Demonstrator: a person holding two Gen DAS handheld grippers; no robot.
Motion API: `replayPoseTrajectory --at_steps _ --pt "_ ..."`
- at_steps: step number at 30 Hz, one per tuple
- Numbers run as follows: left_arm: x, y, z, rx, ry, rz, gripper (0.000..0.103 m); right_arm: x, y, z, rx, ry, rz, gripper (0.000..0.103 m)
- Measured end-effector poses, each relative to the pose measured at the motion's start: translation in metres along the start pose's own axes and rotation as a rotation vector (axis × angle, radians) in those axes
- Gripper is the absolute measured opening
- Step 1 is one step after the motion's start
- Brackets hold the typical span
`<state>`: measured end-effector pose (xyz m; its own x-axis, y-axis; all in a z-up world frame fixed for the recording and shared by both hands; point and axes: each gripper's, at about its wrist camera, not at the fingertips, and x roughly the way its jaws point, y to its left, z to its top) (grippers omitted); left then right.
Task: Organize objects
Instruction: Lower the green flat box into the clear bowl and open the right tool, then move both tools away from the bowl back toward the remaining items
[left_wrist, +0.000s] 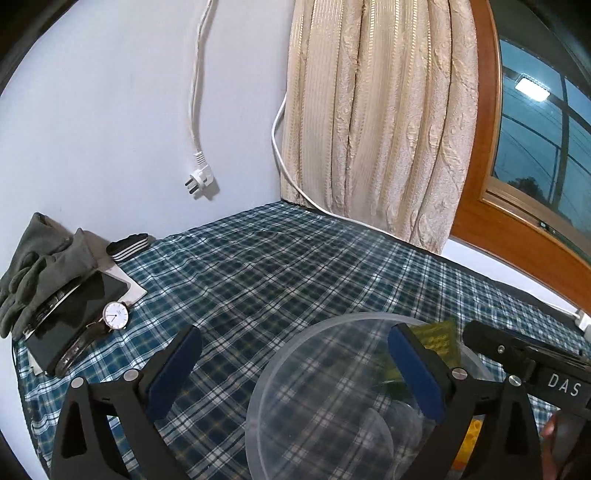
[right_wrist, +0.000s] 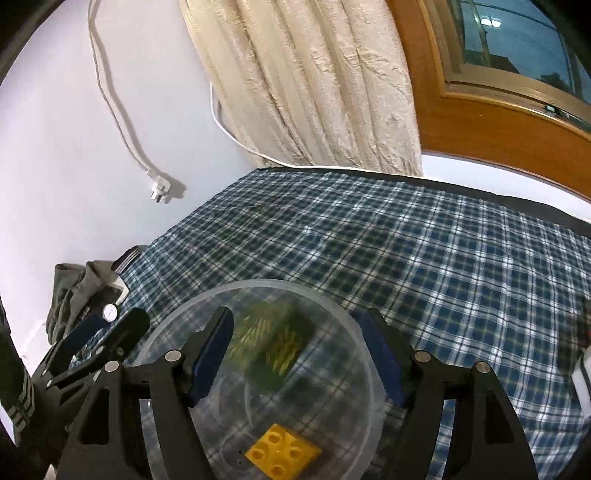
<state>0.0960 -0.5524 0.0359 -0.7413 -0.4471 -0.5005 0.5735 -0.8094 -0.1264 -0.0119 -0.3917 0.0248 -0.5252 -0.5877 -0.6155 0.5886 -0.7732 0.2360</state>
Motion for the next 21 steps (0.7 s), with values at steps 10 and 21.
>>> replayPoseTrajectory --at_steps 10,21 --pt "-0.003 -0.002 -0.001 0.003 -0.006 -0.021 0.102 -0.016 -0.018 -0.013 0.044 0.002 -0.027 0.073" --pt "-0.01 -0.016 -0.003 0.045 -0.032 -0.064 0.102 -0.039 -0.038 -0.03 0.064 -0.014 -0.07 0.077"
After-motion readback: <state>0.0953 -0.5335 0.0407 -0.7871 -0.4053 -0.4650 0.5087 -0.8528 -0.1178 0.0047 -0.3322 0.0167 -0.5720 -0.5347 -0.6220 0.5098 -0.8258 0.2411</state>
